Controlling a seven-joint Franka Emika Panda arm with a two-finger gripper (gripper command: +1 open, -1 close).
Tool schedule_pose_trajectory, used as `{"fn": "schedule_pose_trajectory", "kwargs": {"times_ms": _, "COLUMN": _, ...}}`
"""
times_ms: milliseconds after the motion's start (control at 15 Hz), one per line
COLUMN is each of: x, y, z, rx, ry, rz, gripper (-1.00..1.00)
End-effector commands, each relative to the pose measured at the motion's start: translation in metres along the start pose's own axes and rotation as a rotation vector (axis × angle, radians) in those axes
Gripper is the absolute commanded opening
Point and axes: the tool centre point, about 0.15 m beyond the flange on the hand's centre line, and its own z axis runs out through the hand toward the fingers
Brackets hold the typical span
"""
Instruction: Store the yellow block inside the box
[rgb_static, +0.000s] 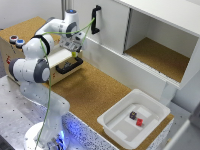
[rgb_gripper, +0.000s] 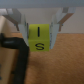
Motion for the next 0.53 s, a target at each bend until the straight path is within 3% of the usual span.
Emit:
{"fn": "schedule_pose_trajectory", "kwargs": {"times_ms": 0, "x": 0.003, "y": 0.113, "z": 0.032, "rx": 0.012, "ry": -0.042, "rz": 0.128, "gripper": -1.00}}
{"fn": "schedule_pose_trajectory", "kwargs": {"times_ms": 467, "x": 0.004, "y": 0.278, "z": 0.066, "rx": 0.009, "ry": -0.076, "rz": 0.324, "gripper": -1.00}}
